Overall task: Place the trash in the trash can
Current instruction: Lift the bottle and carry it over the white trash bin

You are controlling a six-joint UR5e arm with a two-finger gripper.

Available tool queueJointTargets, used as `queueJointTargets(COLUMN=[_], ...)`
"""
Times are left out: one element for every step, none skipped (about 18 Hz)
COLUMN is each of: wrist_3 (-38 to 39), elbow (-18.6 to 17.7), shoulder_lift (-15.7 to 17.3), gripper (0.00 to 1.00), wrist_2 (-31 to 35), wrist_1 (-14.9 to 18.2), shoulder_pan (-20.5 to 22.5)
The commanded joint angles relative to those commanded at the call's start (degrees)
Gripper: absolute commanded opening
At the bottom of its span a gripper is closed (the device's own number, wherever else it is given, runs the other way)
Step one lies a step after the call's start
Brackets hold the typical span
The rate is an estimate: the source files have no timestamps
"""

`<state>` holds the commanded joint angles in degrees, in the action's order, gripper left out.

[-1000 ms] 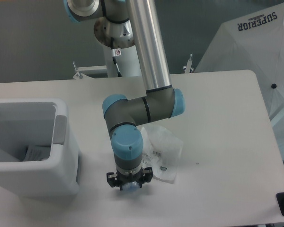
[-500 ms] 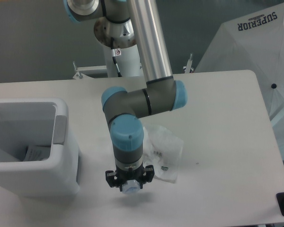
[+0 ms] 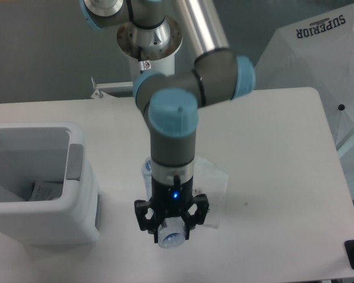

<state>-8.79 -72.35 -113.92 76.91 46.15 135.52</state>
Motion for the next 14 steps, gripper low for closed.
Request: queueJointTargets(wrist_3=[0.0,0.5,0.4,0.6,0.7,0.8,0.8,1.1,1.9,2.2,2.3,2.4,2.3,2.3], elbow=[1.1,2.1,2.7,3.4,4.0,4.5,4.8,4.8,4.8,4.4,4.1,4.1,4.2,4.4], shoulder_lift=[0.5,0.6,0.7,1.0,1.8,2.8,3.6,4.2,4.9,5.9,6.7,7.2,7.7,7.9], gripper=[0.54,0.54,0.54,0.54,0.54,0.54,0.54,0.54,0.54,0.54,0.54,0.54,0.54,0.54], wrist_2=[-0.3,-0.3,-0.3,-0.3,-0.4,-0.4,-0.4,-0.9,-1.1,-1.1,-1.2,-1.2,-1.1,-1.1], wrist_1=[-1.1,-1.8,-2.0,-2.3,-2.6,-2.7,-2.9,-3.3,-4.0,-4.6,-4.7,-4.7,-4.8,-4.8], shoulder_pan=[0.1,0.2,0.2,0.2,0.2,0.1,-0.1,-0.3,-0.5,-0.7,-1.3,-2.9,-4.5,-5.3])
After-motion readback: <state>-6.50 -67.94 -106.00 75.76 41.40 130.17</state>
